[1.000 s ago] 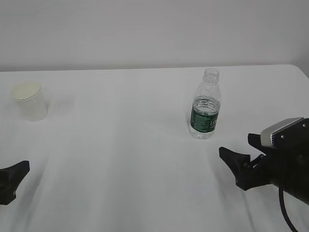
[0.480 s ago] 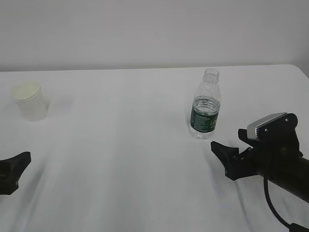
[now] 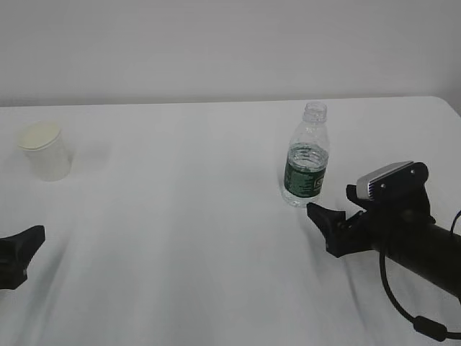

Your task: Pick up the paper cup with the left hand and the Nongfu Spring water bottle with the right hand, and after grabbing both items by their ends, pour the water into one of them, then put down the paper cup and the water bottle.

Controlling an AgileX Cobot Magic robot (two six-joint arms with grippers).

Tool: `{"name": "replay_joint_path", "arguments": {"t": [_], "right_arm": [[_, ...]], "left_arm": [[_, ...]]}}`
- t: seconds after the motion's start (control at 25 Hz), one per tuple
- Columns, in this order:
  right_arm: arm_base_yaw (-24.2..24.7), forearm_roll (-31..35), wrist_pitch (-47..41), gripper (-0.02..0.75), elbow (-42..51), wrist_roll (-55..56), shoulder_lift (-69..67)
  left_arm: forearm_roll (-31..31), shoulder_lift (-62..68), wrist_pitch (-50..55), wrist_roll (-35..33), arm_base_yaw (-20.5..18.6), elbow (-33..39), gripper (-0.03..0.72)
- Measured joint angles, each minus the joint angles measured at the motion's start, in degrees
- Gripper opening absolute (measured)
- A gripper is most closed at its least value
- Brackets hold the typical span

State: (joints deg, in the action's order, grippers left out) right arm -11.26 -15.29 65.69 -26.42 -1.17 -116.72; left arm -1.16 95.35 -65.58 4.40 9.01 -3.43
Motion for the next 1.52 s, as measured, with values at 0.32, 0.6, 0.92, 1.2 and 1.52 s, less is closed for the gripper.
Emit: {"name": "replay_joint_path", "arguments": {"t": [0.32, 0.6, 0.92, 1.2, 1.52], "right_arm": [[0.0, 0.0, 0.0, 0.651, -3.12, 2.56, -3.14], [0.0, 0.0, 0.0, 0.651, -5.81, 2.89, -4.06], [0.0, -0.12, 0.0, 0.651, -8.78, 2.89, -4.06], [0.0, -0.59, -0.47, 0.651, -10.27, 2.97, -4.19], [0.0, -2.07, -0.62, 0.651, -12.96, 3.22, -8.04]], "left_arm": [[0.0, 0.0, 0.0, 0.0, 0.0, 0.0, 0.588], [0.0, 0.0, 0.0, 0.0, 0.0, 0.0, 0.587], [0.0, 0.0, 0.0, 0.0, 0.0, 0.0, 0.587], [0.0, 0.0, 0.0, 0.0, 0.0, 0.0, 0.587], [0.0, 0.0, 0.0, 0.0, 0.0, 0.0, 0.587]]}}
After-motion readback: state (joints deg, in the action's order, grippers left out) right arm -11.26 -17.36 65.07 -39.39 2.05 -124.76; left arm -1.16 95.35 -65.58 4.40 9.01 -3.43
